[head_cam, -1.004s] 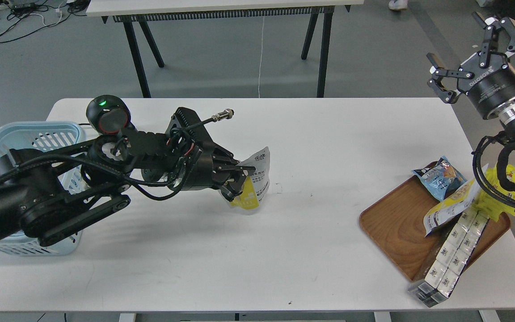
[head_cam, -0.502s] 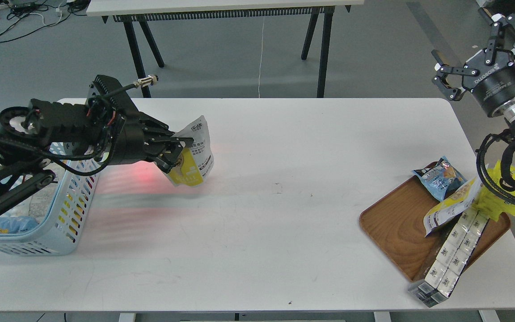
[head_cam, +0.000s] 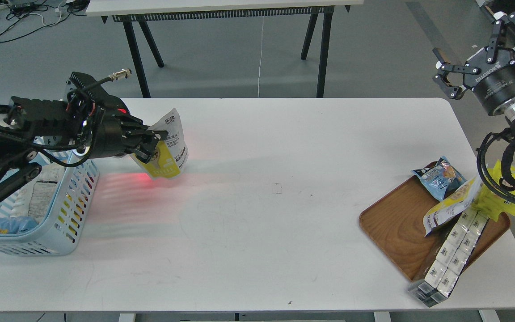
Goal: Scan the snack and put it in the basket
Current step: 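Lift the pouch with the left gripper and hold it before the scanner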
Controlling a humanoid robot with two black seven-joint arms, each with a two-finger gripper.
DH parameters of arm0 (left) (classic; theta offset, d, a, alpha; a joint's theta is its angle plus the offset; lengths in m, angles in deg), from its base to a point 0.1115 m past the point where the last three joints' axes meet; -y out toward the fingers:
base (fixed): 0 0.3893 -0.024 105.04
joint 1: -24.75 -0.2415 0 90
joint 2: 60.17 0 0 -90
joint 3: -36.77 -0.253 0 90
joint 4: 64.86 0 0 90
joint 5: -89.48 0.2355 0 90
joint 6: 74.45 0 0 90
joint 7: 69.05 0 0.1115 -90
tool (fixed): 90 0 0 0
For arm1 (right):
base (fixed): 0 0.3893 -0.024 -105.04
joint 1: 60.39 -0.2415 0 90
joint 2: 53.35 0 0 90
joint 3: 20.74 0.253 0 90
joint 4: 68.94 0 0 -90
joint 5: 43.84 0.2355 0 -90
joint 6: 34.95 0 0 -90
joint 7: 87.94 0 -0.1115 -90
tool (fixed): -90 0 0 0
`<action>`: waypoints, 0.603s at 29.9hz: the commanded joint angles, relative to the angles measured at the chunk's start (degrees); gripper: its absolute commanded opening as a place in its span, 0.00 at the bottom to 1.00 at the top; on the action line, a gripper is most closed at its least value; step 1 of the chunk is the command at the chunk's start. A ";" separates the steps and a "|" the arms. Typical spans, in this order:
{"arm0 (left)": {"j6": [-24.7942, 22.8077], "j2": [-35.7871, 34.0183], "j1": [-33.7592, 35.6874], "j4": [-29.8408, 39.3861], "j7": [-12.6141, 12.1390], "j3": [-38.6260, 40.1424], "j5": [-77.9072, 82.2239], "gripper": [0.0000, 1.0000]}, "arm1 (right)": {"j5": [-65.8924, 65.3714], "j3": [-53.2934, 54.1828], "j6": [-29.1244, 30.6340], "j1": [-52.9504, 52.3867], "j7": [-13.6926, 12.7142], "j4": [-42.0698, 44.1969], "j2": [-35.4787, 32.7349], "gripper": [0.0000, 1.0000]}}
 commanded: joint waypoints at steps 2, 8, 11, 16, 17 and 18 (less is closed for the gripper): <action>-0.01 -0.05 0.06 -0.01 0.05 -0.02 0.00 0.00 | 0.01 0.08 0.00 0.04 -0.01 -0.08 0.06 0.99; -0.01 -0.31 0.14 -0.01 0.05 0.07 0.00 0.00 | 0.01 0.08 0.00 0.04 -0.01 0.01 0.06 0.99; -0.01 -0.31 0.15 -0.01 0.05 0.42 0.00 0.00 | 0.01 0.08 0.00 0.13 -0.01 0.01 0.06 0.99; -0.01 -0.49 0.23 -0.01 0.67 0.51 0.00 0.00 | 0.01 0.08 0.00 0.13 -0.01 0.01 0.06 0.99; -0.09 -0.49 0.32 -0.01 0.67 0.51 0.00 0.00 | 0.01 0.08 0.00 0.13 -0.01 0.01 0.06 0.99; -0.10 -0.57 0.41 -0.01 0.67 0.51 0.00 0.00 | 0.01 0.08 0.00 0.13 -0.01 0.01 0.06 0.99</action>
